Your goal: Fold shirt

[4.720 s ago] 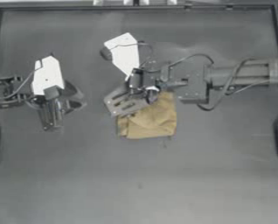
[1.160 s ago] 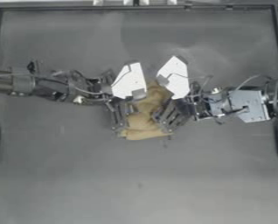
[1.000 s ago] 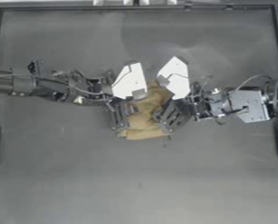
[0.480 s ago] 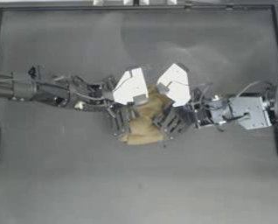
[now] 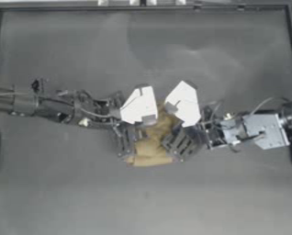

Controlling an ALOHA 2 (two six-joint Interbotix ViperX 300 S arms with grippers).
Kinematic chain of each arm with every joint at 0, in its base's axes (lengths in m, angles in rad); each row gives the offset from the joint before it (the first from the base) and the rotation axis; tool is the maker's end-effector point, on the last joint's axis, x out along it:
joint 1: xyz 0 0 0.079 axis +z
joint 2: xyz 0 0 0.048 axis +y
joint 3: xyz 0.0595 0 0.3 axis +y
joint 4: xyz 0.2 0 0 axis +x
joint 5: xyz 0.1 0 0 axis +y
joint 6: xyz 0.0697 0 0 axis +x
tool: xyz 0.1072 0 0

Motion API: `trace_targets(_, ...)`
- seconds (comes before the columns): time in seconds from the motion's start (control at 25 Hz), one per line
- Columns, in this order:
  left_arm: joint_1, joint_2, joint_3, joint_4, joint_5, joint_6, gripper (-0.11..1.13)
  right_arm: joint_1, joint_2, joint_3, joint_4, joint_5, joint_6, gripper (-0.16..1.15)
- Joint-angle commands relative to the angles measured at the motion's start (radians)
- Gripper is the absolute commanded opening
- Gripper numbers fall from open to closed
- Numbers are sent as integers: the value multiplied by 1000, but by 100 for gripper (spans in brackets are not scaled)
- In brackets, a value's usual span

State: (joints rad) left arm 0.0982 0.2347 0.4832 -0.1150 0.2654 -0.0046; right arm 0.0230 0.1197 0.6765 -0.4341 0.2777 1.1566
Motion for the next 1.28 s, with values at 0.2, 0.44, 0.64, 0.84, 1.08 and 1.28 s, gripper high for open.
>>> trace_targets(0.2, -14, -52, 0, -2, 25, 9, 71, 29, -52, -17, 2, 0, -2, 81)
trace_targets(0.44, 9, -114, 20, 5, 20, 9, 71, 15, -110, 5, -11, 15, 6, 81)
trace_targets(0.64, 12, -167, 15, 23, 11, 11, 71, -8, -138, 6, -48, -5, 8, 81)
trace_targets(0.84, 14, -244, 20, 37, -3, 9, 70, -46, -198, 20, -86, -52, 8, 81)
trace_targets(1.08, -20, -290, 67, 37, -103, 8, 70, -103, -295, 98, -137, -143, 8, 81)
trace_targets(1.28, -58, -295, 135, 37, -253, 12, 70, -170, -351, 178, -166, -325, 0, 81)
